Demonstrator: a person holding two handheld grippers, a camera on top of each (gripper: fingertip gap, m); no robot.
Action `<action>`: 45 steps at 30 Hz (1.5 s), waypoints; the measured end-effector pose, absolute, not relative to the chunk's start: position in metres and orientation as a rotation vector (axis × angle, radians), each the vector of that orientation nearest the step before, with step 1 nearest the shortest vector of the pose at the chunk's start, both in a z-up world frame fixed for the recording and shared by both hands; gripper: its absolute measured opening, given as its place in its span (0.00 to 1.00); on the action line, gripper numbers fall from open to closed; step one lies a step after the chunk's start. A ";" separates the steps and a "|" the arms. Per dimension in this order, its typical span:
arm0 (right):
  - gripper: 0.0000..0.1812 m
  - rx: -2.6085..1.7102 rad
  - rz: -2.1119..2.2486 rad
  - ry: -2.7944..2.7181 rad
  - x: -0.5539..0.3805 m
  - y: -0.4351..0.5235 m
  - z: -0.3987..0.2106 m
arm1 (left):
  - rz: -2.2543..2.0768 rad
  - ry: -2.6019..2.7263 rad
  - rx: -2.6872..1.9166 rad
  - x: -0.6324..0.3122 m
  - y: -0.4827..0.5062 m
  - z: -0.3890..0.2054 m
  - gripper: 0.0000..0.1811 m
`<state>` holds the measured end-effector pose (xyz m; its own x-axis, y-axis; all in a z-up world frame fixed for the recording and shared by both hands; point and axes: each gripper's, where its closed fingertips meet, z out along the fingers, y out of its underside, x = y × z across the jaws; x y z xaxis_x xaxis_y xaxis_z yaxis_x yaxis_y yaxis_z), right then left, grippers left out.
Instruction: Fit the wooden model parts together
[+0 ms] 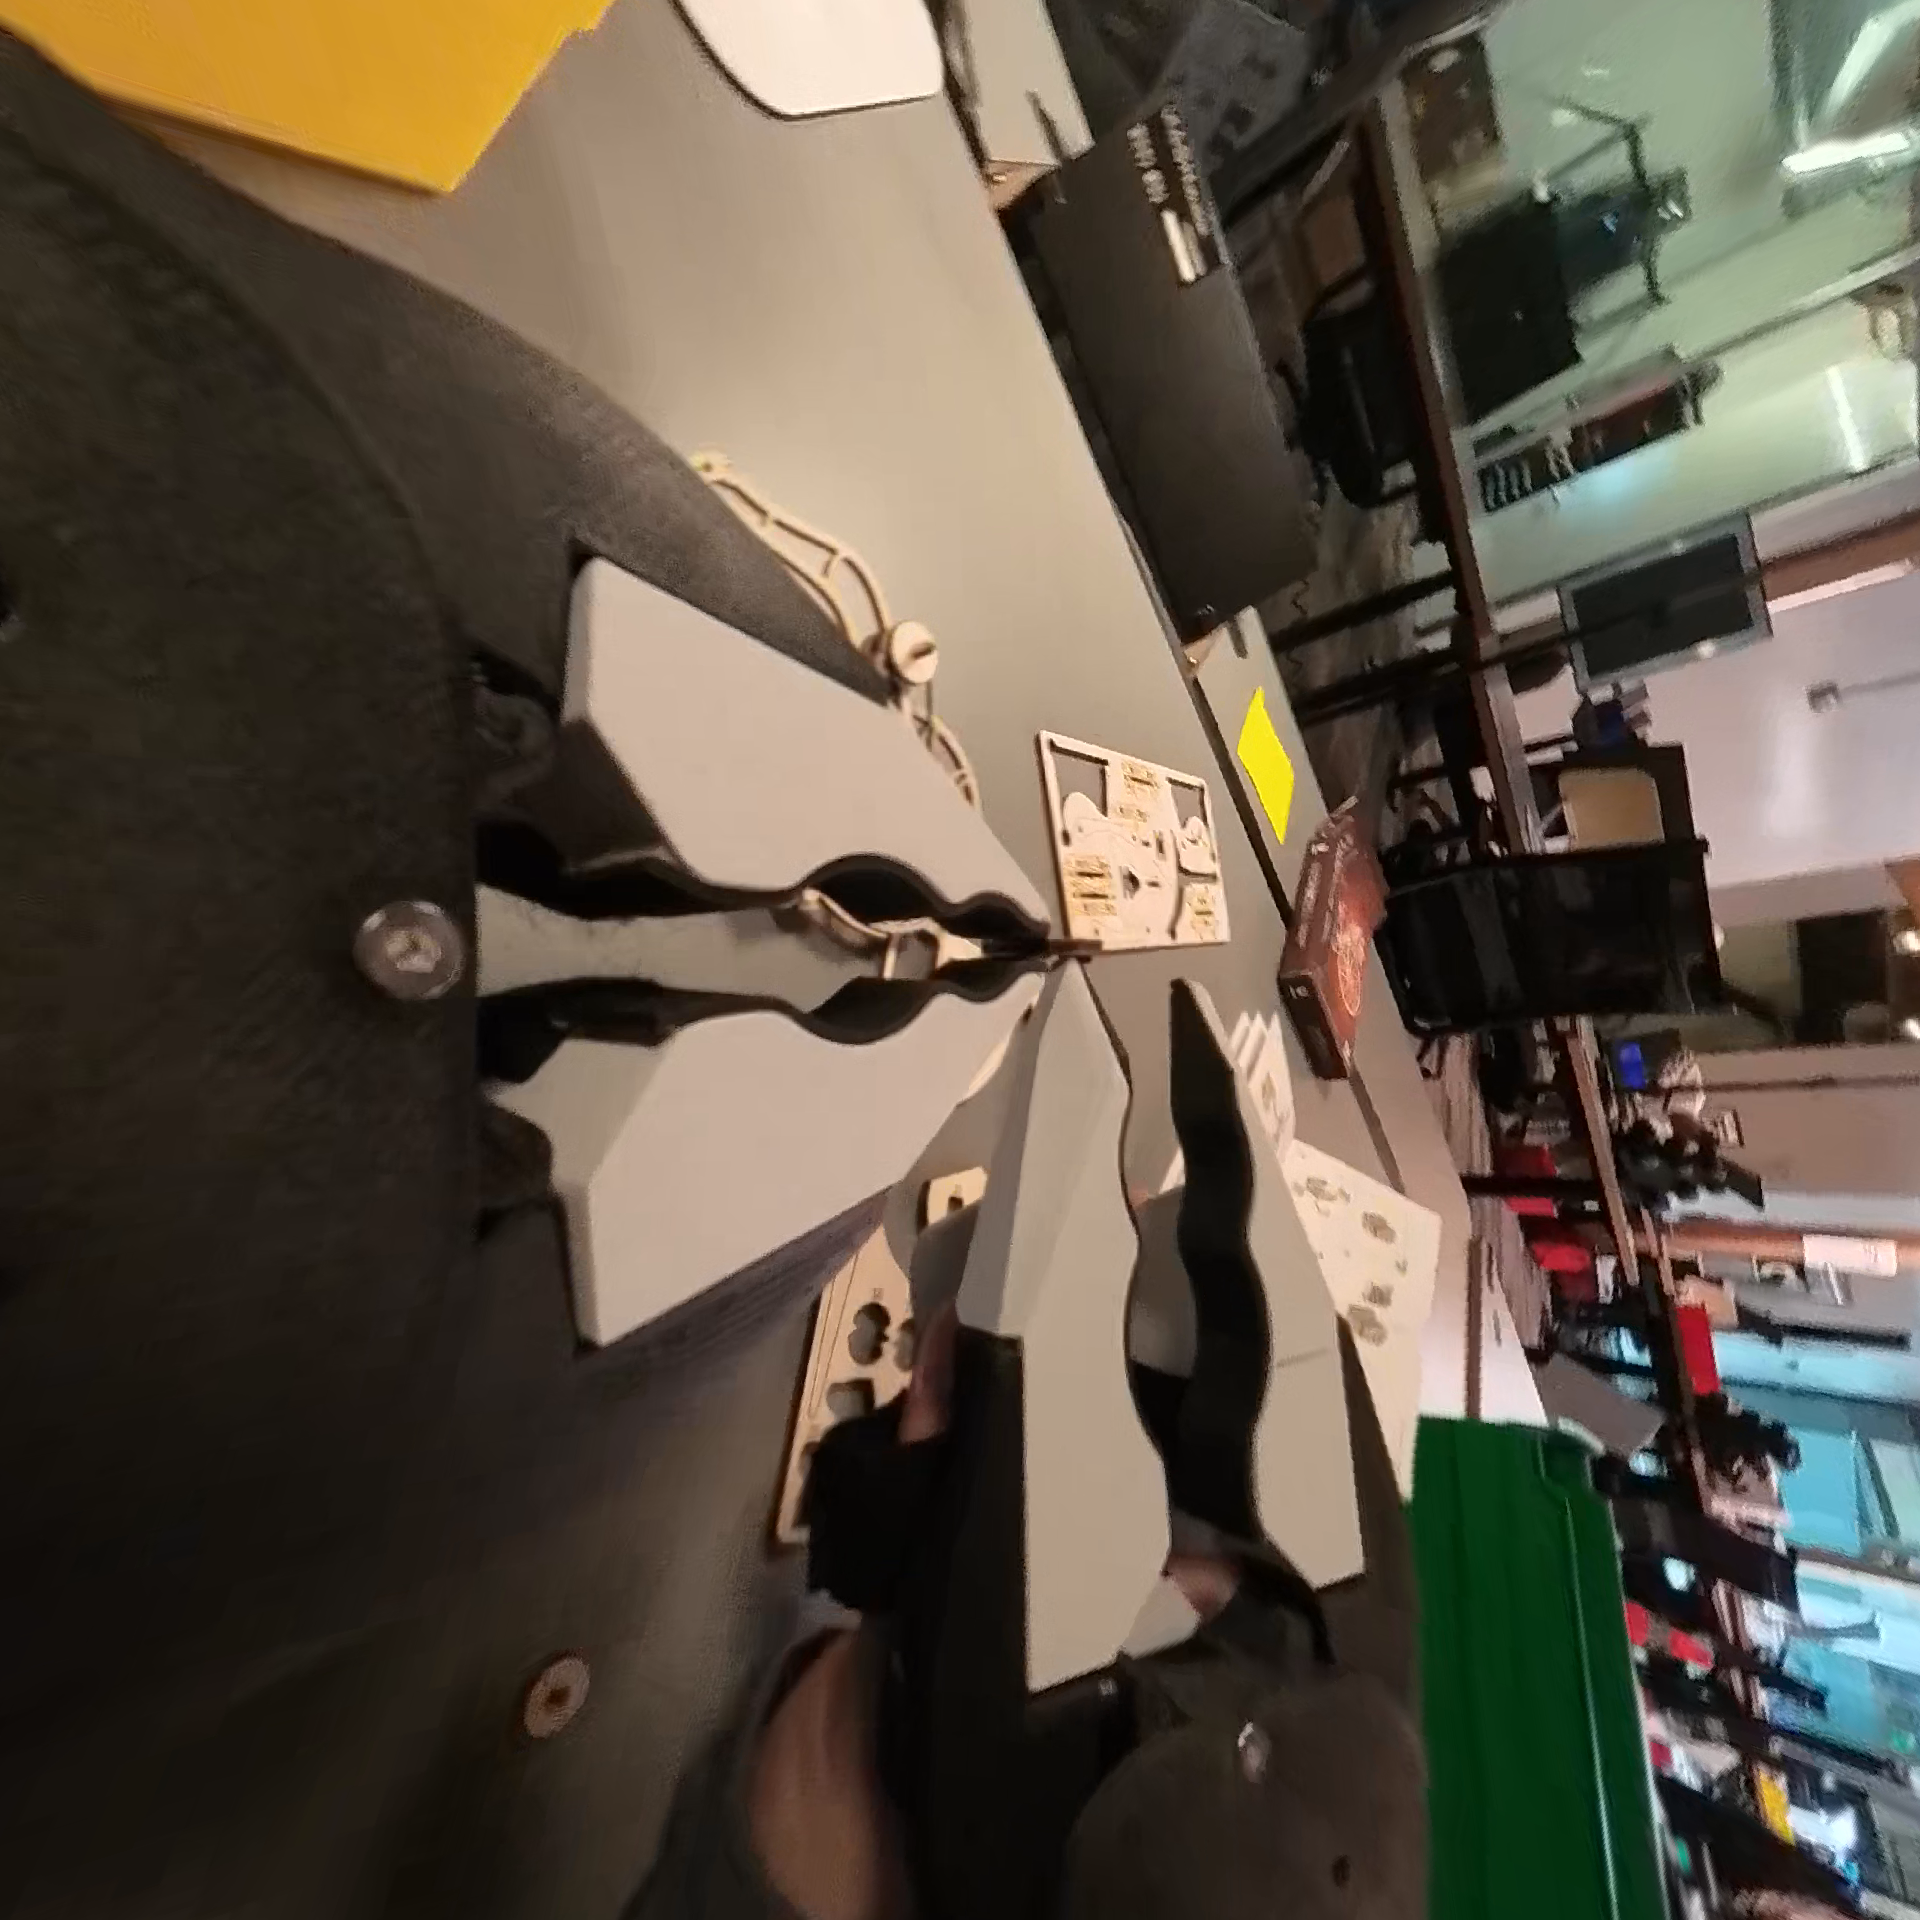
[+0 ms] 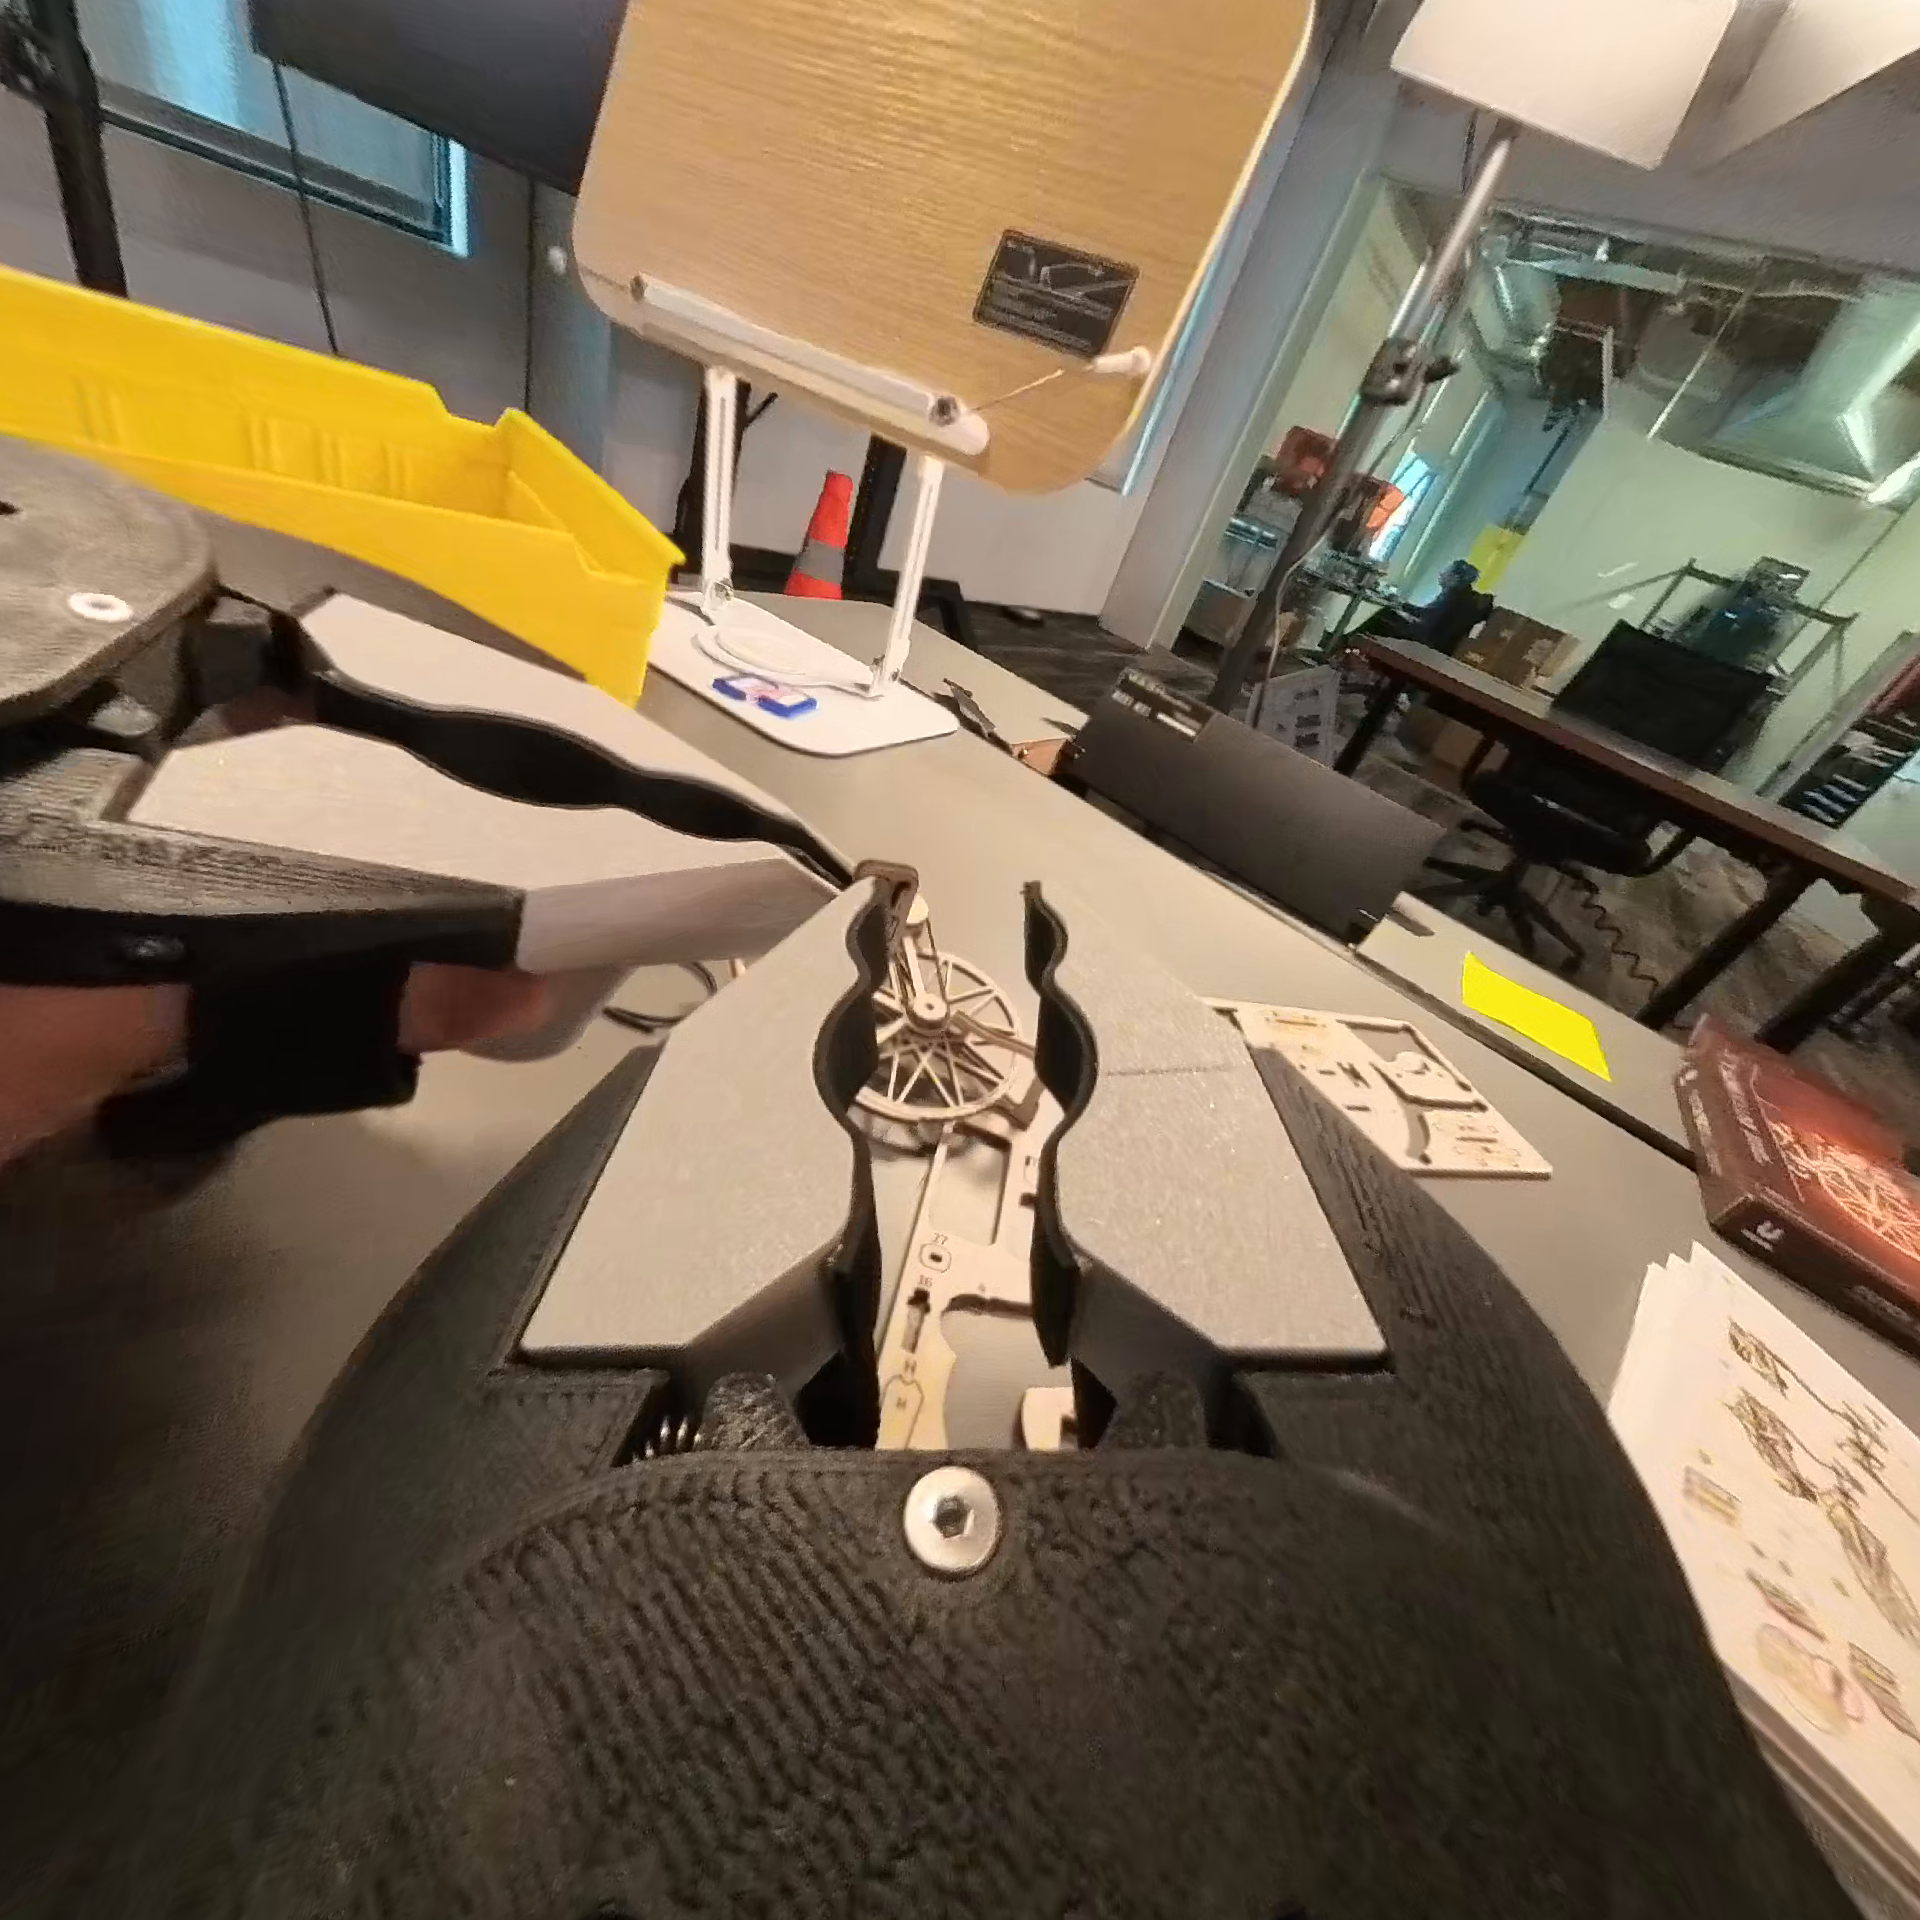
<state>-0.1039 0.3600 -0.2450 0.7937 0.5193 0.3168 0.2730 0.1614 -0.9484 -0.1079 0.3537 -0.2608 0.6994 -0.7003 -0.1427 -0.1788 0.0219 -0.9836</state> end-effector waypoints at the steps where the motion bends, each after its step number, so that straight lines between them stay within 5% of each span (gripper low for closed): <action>1: 0.13 -1.430 0.169 -0.693 -0.104 0.361 -0.247 | -0.456 0.731 -1.539 -0.109 0.355 -0.262 0.01; 16: 0.16 -1.441 0.118 -0.692 -0.106 0.367 -0.250 | -0.321 0.667 -1.548 -0.116 0.356 -0.262 0.00; 18: 0.09 -1.473 0.084 -0.646 -0.098 0.371 -0.252 | -0.318 0.676 -1.533 -0.115 0.353 -0.261 0.00; 32: 0.04 -1.398 0.581 -0.715 -0.114 0.342 -0.239 | -0.486 0.653 -1.445 -0.114 0.342 -0.247 0.01; 45: 0.00 -1.387 0.613 -0.718 -0.115 0.340 -0.238 | -0.545 0.681 -1.420 -0.109 0.337 -0.245 0.01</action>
